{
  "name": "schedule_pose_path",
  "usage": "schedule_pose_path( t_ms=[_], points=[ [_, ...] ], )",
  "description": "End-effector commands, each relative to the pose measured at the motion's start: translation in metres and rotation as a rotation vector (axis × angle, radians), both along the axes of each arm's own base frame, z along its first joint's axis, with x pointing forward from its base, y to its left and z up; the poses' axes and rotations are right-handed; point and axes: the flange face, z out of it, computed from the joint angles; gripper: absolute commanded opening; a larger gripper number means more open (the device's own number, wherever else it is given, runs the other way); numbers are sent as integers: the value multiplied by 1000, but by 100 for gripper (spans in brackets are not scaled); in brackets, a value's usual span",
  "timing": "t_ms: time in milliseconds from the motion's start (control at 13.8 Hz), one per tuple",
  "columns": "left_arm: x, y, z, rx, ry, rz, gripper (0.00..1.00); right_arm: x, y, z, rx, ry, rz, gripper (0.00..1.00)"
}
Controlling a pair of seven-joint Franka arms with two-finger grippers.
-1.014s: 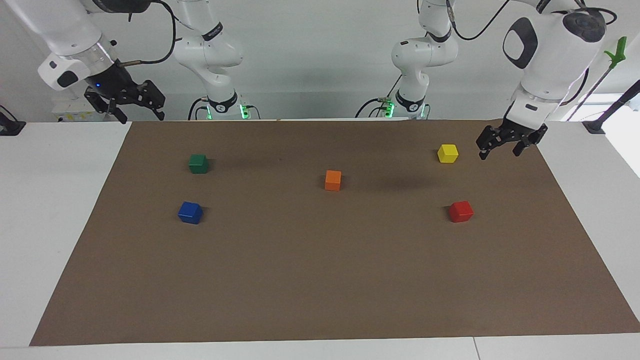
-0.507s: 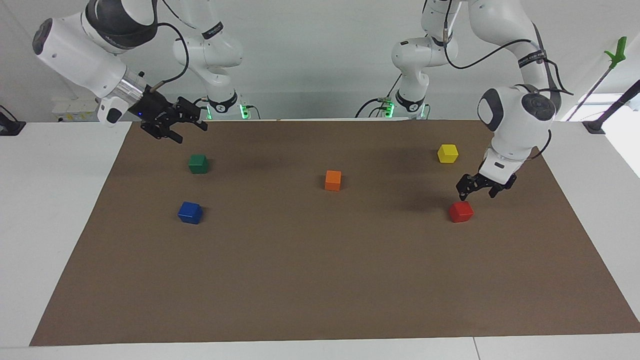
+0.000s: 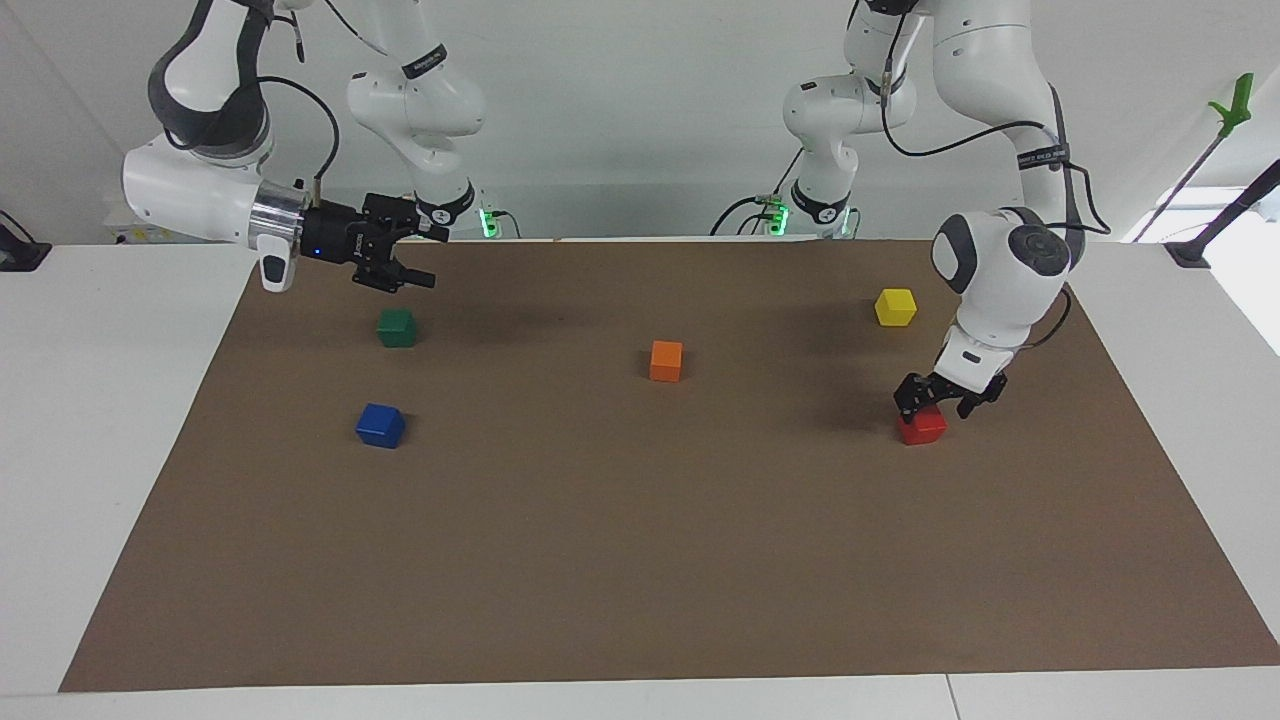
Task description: Transfer red block to right arm and stack on blue block
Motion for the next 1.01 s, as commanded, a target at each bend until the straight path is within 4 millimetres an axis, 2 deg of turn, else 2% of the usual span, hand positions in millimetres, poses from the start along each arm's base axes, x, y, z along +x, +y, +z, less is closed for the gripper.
schedule_pose_path(
  t_ms=[0,72,145,217,290,435,580,725,870,942],
  points=[
    [2,-8,-26,-12,-8,1,100,-6,21,-42,197,-29,-7,100],
    [2,-11,-28,-13,-4,-4,100,-6,32,-57,258,-38,-8,100],
    [4,-10,-25,-13,6,8,59,-7,41,-65,303,-25,-10,100],
    [7,-5,-20,-17,36,70,12,-6,55,-72,374,-3,-7,100],
    [11,-9,-11,-20,78,148,0,-7,72,-81,469,15,3,100],
    [10,-16,18,-12,143,274,0,-4,101,-106,622,12,14,100],
    [-1,-20,71,-42,178,349,0,-6,131,-113,718,29,23,100],
    [-12,-58,136,-113,220,489,0,-10,163,-118,865,45,32,100],
    [-28,-113,198,-101,257,597,0,-17,190,-112,959,52,28,100],
    [-39,-143,223,-102,284,644,0,-19,201,-107,993,47,28,100]
  ],
)
